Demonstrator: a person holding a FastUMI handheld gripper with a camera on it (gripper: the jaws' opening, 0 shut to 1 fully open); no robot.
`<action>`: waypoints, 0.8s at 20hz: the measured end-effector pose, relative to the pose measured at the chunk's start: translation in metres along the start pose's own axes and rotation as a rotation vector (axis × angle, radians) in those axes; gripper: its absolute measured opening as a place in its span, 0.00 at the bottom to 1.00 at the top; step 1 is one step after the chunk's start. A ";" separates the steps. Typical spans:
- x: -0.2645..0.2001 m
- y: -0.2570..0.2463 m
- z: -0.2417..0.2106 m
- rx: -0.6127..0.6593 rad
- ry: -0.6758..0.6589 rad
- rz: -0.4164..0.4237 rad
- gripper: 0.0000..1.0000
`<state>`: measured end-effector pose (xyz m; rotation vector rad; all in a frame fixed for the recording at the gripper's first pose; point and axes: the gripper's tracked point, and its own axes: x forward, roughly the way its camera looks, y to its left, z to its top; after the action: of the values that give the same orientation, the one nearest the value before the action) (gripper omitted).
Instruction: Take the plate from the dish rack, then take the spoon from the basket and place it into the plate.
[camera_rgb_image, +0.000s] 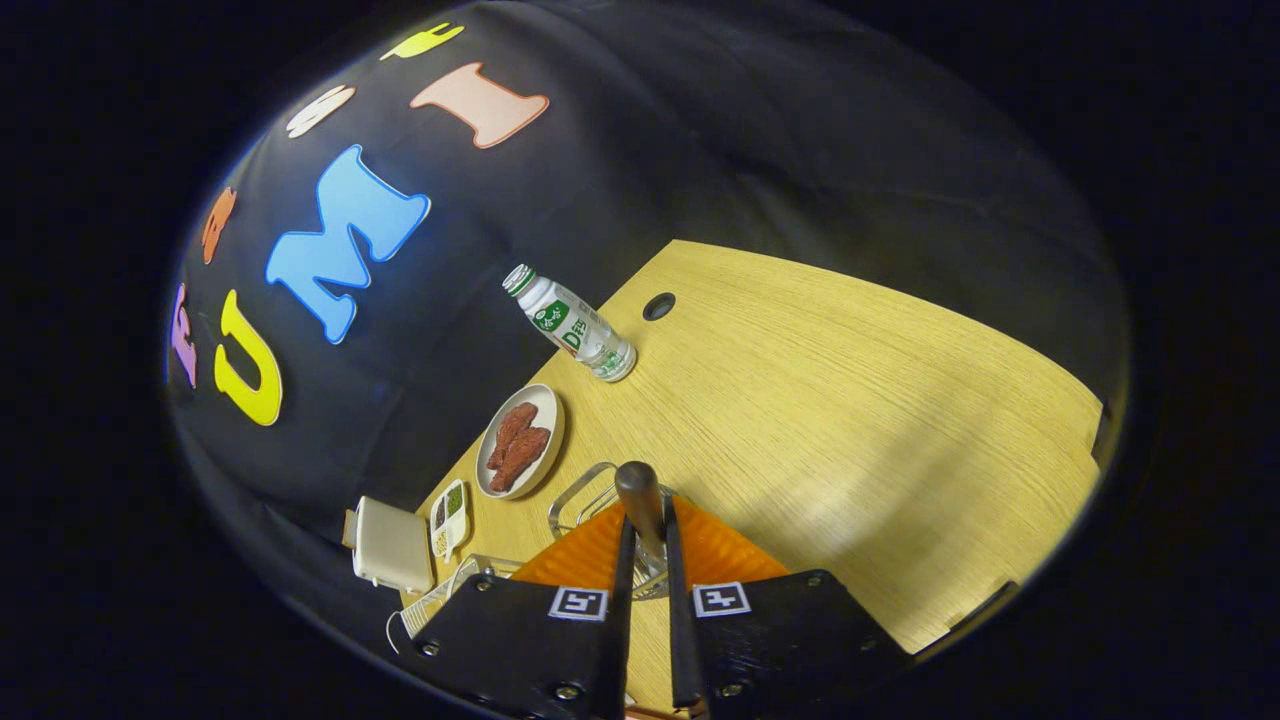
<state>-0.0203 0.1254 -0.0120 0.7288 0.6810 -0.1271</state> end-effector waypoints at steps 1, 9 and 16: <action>-0.001 0.001 0.002 -0.001 0.001 0.002 0.17; -0.019 0.013 0.035 -0.054 -0.032 0.023 0.02; -0.073 0.051 0.055 -0.160 -0.067 0.125 0.02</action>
<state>-0.0308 0.1189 0.0915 0.6086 0.5727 0.0172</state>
